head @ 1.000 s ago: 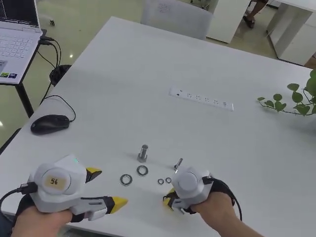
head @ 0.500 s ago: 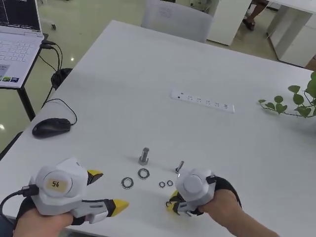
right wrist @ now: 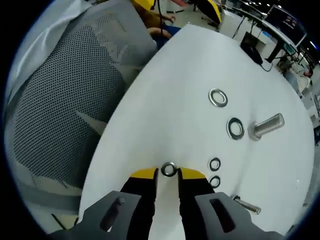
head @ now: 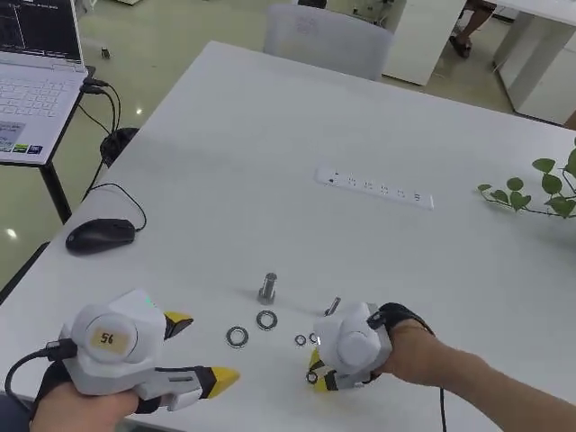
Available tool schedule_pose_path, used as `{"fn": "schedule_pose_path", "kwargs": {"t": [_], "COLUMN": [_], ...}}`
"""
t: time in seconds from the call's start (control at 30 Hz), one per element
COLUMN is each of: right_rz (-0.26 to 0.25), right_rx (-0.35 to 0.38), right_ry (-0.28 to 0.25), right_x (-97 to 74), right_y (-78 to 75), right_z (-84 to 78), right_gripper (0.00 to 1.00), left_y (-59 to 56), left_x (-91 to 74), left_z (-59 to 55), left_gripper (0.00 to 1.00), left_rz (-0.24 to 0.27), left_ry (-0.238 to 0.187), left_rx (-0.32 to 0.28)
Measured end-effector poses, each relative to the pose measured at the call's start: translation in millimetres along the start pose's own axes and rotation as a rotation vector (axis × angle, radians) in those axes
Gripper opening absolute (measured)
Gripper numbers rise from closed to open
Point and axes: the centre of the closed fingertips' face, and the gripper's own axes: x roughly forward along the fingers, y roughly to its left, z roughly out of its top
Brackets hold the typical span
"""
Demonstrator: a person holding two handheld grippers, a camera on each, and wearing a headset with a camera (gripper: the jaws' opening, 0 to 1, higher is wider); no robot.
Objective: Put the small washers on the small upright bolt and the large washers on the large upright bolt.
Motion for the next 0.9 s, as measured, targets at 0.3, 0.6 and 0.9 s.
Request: {"fn": "schedule_pose_path", "kwargs": {"t": [0.3, 0.6, 0.9], "right_rz": [0.028, -0.011, -0.084], "right_rx": [-0.112, -0.104, 0.301], "right_ry": [0.019, 0.050, -0.100], "right_x": [0.1, 0.4, -1.8], "right_y": [0.5, 1.6, -2.1], "right_z": [-1.8, -1.9, -3.5], "right_gripper": [0.16, 0.14, 0.13], "left_y": [1.5, -2.5, -0.3], "left_x": [-2.2, 3.4, -1.7], "left_z": [-4.0, 1.8, -0.4], "left_gripper": [0.62, 0.62, 0.62], "left_rz": [0.006, -0.005, 0.003], "left_ry": [0.003, -0.006, -0.012], "left_rx": [-0.008, -0.003, -0.007]}}
